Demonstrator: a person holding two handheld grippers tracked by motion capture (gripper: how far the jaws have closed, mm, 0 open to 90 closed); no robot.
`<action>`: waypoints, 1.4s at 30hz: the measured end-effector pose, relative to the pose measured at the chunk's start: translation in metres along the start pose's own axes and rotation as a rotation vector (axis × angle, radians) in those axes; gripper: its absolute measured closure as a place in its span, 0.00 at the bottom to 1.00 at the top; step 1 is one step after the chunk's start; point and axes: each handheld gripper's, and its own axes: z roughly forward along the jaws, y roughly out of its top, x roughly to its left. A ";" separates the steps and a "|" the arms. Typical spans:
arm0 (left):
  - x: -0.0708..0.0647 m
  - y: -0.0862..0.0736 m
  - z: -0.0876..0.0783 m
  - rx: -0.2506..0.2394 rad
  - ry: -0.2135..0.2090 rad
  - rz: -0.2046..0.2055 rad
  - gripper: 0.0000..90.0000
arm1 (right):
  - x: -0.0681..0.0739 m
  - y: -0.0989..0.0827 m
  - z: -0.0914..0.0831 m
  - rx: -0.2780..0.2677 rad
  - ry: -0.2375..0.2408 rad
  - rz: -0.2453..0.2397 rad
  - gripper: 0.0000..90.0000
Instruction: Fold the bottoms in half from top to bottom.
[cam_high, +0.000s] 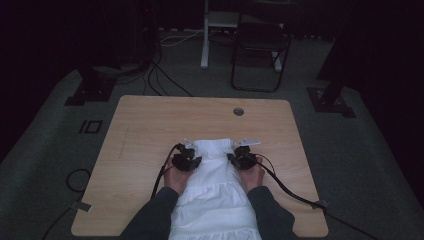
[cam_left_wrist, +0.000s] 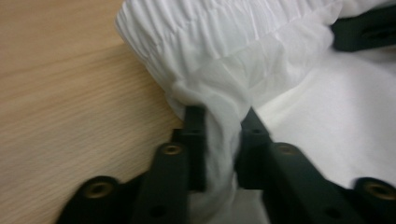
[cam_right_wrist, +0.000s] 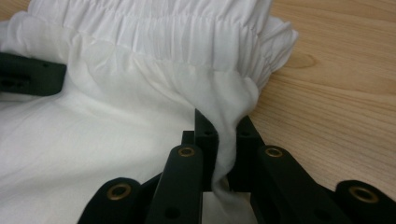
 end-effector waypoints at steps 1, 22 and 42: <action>0.003 0.002 0.000 -0.008 -0.016 0.000 0.91 | -0.002 0.001 0.000 0.007 0.014 0.004 0.95; 0.000 0.134 -0.082 -0.294 0.053 0.196 0.92 | -0.022 0.124 -0.090 -0.281 -0.030 -0.078 0.94; -0.069 -0.042 -0.127 -0.182 -0.170 0.312 0.89 | 0.034 -0.038 -0.145 -0.156 0.161 -0.198 0.94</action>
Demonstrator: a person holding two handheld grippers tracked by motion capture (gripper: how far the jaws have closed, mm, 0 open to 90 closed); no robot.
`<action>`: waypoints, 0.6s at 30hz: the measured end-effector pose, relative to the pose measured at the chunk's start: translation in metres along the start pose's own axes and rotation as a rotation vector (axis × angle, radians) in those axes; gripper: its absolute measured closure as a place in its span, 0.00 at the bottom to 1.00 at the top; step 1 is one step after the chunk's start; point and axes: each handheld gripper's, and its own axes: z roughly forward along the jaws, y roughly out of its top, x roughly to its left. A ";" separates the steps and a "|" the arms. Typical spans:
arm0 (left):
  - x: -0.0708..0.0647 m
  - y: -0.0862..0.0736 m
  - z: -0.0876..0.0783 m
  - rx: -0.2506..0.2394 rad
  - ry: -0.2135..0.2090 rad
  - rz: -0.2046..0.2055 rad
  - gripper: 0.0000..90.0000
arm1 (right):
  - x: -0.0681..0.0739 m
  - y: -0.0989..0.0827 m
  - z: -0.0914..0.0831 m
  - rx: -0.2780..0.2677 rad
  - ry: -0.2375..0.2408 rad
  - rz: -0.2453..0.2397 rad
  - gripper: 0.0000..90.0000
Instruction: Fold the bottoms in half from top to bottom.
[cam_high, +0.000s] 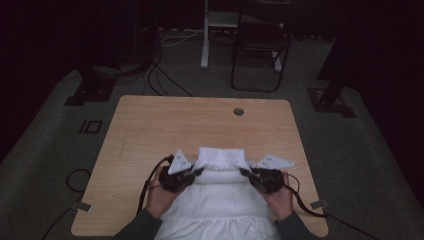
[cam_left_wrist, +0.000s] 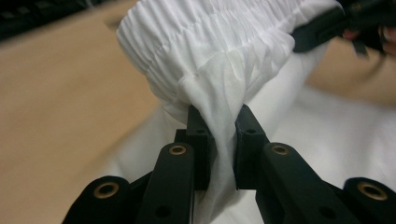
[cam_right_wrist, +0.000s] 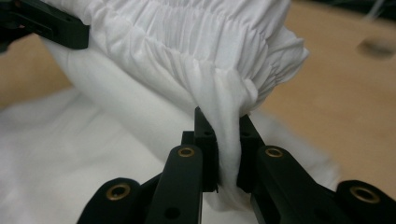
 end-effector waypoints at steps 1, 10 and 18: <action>-0.007 -0.010 0.004 0.046 -0.013 0.007 0.89 | 0.005 -0.010 0.001 0.027 0.001 -0.010 0.94; -0.017 -0.058 0.039 0.243 0.021 0.066 0.88 | 0.025 -0.059 0.030 0.248 0.038 -0.037 0.93; -0.004 -0.048 0.050 0.247 0.047 0.011 0.86 | -0.001 -0.047 0.057 0.249 0.018 -0.045 0.94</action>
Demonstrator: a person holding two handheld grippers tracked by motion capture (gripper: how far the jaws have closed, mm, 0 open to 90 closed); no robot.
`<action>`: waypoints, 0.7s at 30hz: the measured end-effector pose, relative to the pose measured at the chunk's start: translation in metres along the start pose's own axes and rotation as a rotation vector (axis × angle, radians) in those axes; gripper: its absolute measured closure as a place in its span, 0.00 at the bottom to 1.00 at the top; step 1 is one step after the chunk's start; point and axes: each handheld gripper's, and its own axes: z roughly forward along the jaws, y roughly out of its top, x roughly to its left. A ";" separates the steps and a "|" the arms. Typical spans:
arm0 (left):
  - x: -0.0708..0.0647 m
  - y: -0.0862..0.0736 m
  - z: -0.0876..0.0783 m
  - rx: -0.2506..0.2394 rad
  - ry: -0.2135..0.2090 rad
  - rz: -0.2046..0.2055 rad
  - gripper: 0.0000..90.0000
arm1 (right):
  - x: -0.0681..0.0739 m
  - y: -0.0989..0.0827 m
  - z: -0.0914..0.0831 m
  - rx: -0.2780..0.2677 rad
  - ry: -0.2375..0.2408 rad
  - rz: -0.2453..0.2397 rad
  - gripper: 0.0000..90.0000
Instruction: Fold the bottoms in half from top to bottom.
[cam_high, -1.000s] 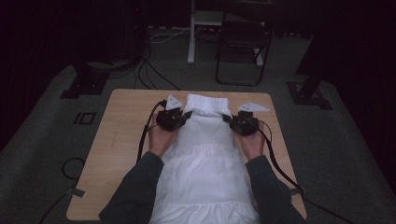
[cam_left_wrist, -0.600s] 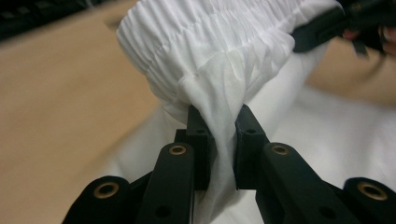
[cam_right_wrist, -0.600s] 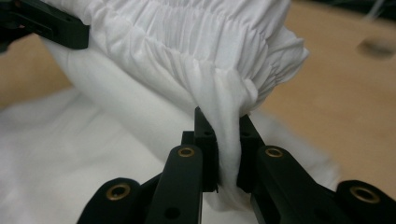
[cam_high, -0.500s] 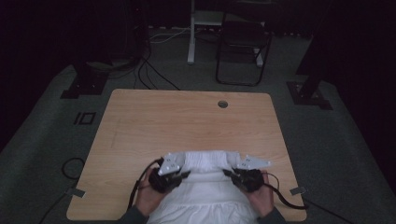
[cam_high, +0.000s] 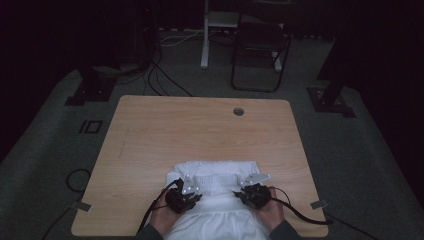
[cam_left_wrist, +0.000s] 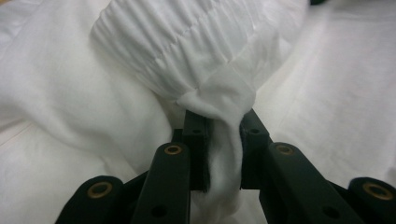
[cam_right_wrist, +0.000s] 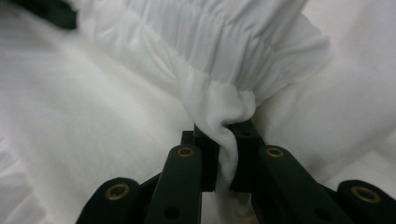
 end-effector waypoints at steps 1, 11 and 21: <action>0.002 0.002 0.002 0.002 0.004 0.005 0.86 | -0.006 0.004 0.004 -0.006 -0.003 0.007 0.94; 0.076 0.031 0.025 0.015 0.079 -0.034 0.86 | -0.044 0.052 0.044 -0.021 -0.027 0.075 0.93; 0.127 0.073 0.055 0.054 0.152 -0.020 0.86 | -0.081 0.092 0.074 -0.010 -0.084 0.099 0.93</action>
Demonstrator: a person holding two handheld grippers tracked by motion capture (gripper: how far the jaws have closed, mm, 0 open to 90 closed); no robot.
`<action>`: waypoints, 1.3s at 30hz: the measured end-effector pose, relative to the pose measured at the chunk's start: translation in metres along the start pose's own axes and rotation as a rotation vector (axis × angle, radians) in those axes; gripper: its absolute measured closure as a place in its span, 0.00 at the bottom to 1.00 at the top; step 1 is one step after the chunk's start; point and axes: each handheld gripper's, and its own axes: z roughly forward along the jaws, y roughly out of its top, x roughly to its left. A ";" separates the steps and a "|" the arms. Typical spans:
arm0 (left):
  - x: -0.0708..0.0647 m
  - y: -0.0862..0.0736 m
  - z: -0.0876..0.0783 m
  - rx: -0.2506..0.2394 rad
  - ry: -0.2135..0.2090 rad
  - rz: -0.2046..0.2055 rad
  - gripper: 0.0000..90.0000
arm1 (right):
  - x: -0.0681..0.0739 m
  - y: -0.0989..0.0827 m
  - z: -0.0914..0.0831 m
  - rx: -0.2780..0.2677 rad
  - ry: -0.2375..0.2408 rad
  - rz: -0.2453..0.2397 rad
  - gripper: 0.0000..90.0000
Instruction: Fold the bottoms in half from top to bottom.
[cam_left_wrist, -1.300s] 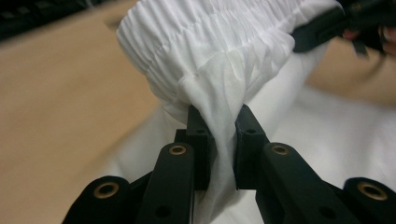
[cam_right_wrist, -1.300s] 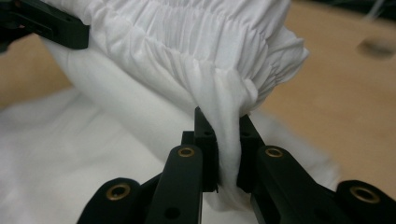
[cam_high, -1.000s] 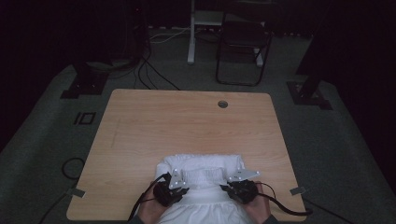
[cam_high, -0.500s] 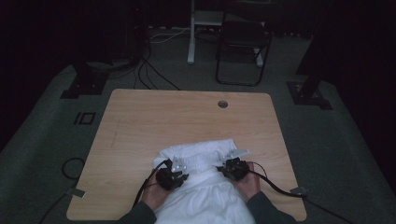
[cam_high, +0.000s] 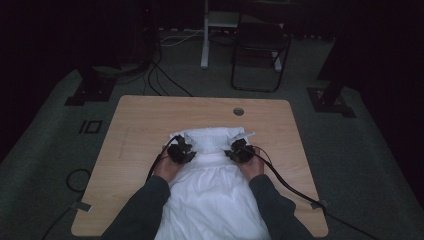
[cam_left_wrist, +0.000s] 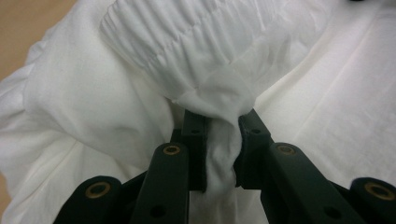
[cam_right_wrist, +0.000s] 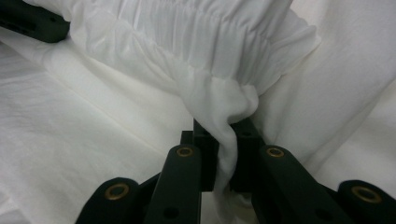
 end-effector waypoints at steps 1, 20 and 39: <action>0.003 0.006 0.004 0.003 0.009 -0.003 0.86 | -0.005 0.005 0.003 0.004 -0.008 0.002 0.93; 0.014 0.036 -0.025 -0.139 0.001 -0.071 0.93 | -0.036 0.031 -0.013 -0.096 -0.014 0.087 0.94; -0.076 -0.066 -0.063 -0.024 -0.195 -0.023 0.91 | 0.046 -0.059 -0.079 0.006 0.131 -0.078 0.95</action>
